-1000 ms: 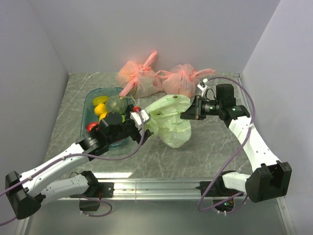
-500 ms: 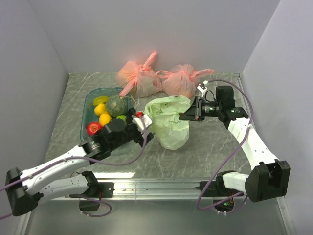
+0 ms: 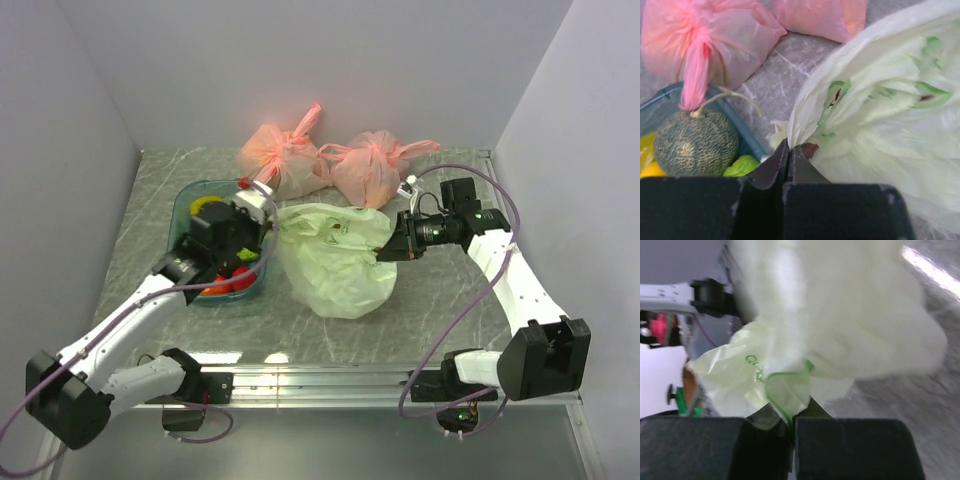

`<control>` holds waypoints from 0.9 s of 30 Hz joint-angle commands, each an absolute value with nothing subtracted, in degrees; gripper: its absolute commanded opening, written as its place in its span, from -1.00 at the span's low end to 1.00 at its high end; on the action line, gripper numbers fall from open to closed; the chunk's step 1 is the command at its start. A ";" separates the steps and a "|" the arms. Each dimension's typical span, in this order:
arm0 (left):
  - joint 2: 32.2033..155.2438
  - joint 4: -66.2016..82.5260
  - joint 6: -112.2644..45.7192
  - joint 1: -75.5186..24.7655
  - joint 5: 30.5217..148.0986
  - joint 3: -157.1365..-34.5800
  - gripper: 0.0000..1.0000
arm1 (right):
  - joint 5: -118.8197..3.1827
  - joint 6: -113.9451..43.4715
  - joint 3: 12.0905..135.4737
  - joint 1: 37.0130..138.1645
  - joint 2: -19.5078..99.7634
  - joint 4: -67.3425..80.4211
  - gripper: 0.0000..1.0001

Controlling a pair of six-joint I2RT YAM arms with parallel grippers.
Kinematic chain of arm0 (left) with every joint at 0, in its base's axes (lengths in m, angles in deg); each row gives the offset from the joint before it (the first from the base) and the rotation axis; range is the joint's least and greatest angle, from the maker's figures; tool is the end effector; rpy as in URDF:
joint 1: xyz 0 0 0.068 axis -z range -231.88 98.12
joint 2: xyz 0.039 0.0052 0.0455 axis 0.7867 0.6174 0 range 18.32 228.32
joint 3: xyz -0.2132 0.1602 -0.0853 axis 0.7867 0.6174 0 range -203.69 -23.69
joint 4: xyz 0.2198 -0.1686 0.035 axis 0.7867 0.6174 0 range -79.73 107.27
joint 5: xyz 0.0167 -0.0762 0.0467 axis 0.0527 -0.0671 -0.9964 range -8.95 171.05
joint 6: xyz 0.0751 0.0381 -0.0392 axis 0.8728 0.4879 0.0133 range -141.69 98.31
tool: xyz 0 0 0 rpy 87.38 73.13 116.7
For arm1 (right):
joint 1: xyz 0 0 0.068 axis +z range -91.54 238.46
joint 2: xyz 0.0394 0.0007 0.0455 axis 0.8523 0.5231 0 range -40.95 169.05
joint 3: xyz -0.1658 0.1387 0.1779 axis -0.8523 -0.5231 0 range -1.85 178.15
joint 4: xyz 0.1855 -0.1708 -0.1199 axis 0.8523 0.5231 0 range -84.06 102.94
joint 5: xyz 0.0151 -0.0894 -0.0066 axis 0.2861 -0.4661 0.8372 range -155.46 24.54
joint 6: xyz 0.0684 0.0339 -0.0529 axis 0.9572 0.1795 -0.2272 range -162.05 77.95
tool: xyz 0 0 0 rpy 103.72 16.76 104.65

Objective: Place the fake fruits into the plastic bag and tie a complex knot

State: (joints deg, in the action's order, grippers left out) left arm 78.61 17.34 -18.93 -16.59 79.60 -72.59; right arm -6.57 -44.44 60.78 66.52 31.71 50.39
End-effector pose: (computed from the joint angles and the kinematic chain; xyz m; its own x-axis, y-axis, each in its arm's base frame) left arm 0.2506 -0.1747 0.3061 -0.2314 0.2227 -0.9470 0.5697 0.8201 0.0537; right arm 0.2647 0.1098 0.2902 -0.7816 -0.1324 -0.6095 -0.5981 0.4366 0.6721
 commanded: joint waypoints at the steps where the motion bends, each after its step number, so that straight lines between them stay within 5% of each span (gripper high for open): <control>1: 75.54 21.77 -25.38 -24.61 98.60 -74.32 -0.99 | -11.13 -61.88 62.48 64.35 32.96 59.90 -1.00; 5: 75.00 22.13 -32.05 -39.79 118.54 -73.08 -0.99 | -17.63 -68.06 61.34 60.59 35.15 57.99 -1.00; 11: 78.26 19.43 -41.36 -44.58 137.63 -72.91 -0.99 | -22.40 -72.63 63.97 56.97 39.02 54.10 -1.00; 13: 78.78 16.07 -46.12 -43.97 138.35 -72.47 -0.99 | -22.48 -71.42 66.87 58.19 40.16 54.81 -0.70; 19: 81.15 11.76 -54.38 -39.32 133.09 -73.43 -0.99 | -28.27 -63.42 73.02 59.78 35.19 51.13 0.85; 27: 83.71 14.57 -53.94 -31.40 131.50 -77.21 -0.99 | -30.47 -63.41 82.42 67.67 28.92 48.66 0.89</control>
State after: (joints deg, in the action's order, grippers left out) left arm 83.51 16.13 -51.93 -32.85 131.53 -74.01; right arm -29.52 -63.31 77.65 61.77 31.56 51.35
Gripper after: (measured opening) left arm 0.013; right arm 0.946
